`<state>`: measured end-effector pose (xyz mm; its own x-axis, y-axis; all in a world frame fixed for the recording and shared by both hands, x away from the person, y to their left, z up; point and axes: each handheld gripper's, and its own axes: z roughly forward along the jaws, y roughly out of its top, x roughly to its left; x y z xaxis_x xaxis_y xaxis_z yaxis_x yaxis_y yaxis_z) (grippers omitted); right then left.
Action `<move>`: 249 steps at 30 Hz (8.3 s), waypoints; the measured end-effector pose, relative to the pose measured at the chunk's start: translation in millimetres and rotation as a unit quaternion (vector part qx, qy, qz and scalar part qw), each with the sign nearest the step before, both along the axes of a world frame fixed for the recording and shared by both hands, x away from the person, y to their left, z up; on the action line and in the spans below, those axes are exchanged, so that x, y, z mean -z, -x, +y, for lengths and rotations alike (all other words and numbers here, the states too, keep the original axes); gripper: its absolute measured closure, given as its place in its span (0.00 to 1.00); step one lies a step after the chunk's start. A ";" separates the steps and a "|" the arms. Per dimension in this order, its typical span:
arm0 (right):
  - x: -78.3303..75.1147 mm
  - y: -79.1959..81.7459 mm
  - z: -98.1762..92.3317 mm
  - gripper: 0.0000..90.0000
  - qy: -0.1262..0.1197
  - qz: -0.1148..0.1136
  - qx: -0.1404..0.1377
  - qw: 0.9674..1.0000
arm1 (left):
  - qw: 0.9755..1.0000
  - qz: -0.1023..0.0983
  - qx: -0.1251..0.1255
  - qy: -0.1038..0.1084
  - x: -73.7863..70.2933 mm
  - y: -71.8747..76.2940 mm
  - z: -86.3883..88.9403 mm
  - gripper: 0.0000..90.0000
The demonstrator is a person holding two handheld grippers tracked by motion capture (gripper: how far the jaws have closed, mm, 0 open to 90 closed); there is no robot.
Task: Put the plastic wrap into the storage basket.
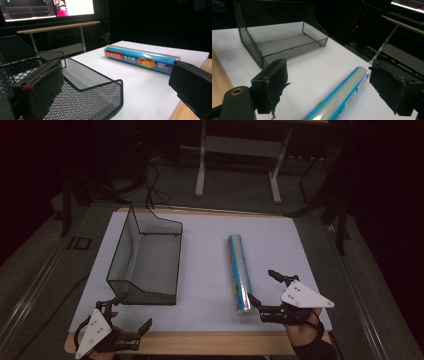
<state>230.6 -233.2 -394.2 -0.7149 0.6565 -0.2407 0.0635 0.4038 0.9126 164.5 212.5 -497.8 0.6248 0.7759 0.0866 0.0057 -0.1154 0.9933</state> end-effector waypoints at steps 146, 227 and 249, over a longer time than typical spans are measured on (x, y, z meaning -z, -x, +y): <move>8.7 -219.1 86.1 0.35 -0.002 0.441 0.227 0.868 | 1.000 0.001 0.005 -0.017 1.2 -1.2 -2.4 0.00; 43.9 -235.3 285.2 0.35 -0.085 0.456 0.138 0.875 | 0.999 -0.008 0.030 -0.033 0.4 1.9 -4.4 0.00; 76.7 -229.9 291.3 0.34 -0.062 0.469 0.157 0.867 | 0.999 -0.009 0.033 -0.038 0.8 2.0 -5.5 0.00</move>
<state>460.4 58.0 -470.9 -0.3397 0.8335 0.4358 0.8902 0.1353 0.4351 162.6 206.9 -498.5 0.6720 0.7242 0.1547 -0.0222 -0.1892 0.9817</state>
